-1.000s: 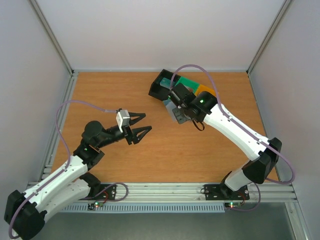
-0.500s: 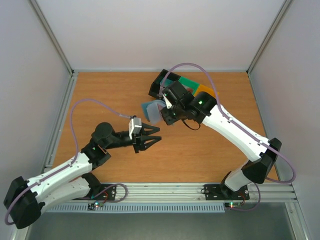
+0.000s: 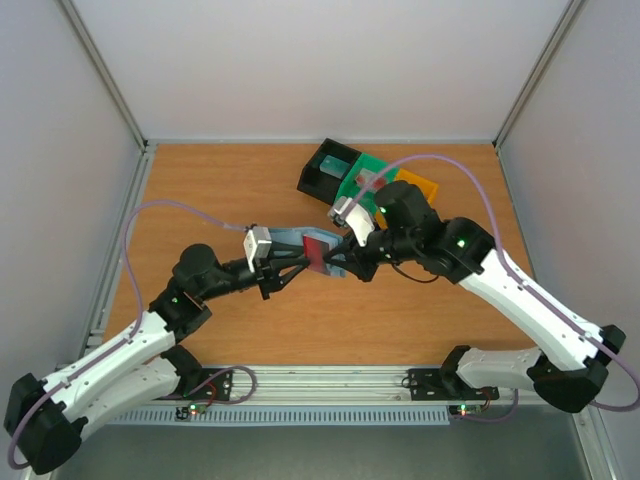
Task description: Take the credit cards out of the card holder
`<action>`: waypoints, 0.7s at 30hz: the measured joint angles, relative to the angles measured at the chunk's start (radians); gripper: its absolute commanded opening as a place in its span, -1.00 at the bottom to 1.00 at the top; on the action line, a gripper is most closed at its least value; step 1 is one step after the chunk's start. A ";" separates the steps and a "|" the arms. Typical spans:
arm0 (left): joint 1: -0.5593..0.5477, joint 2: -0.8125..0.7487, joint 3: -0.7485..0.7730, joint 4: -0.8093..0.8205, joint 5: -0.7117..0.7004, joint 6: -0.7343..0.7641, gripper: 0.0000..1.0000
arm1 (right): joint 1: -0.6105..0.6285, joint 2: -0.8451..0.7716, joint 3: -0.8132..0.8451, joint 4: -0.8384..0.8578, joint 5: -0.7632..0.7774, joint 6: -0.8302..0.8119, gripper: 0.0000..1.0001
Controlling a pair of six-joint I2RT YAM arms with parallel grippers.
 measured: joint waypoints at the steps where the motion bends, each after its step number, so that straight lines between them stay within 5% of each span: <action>1: -0.001 -0.010 0.000 0.004 0.027 -0.005 -0.37 | -0.002 -0.024 -0.008 0.004 -0.031 -0.021 -0.98; 9: 0.016 -0.026 0.000 0.095 0.229 -0.030 -0.51 | -0.009 -0.103 -0.033 0.012 -0.163 -0.135 -0.98; 15: 0.028 -0.025 0.000 0.116 0.288 -0.035 -0.53 | -0.019 -0.097 -0.033 0.015 -0.223 -0.168 -0.98; 21: 0.041 -0.024 0.000 0.113 0.309 -0.021 -0.78 | -0.020 -0.083 -0.033 0.018 -0.237 -0.193 -0.98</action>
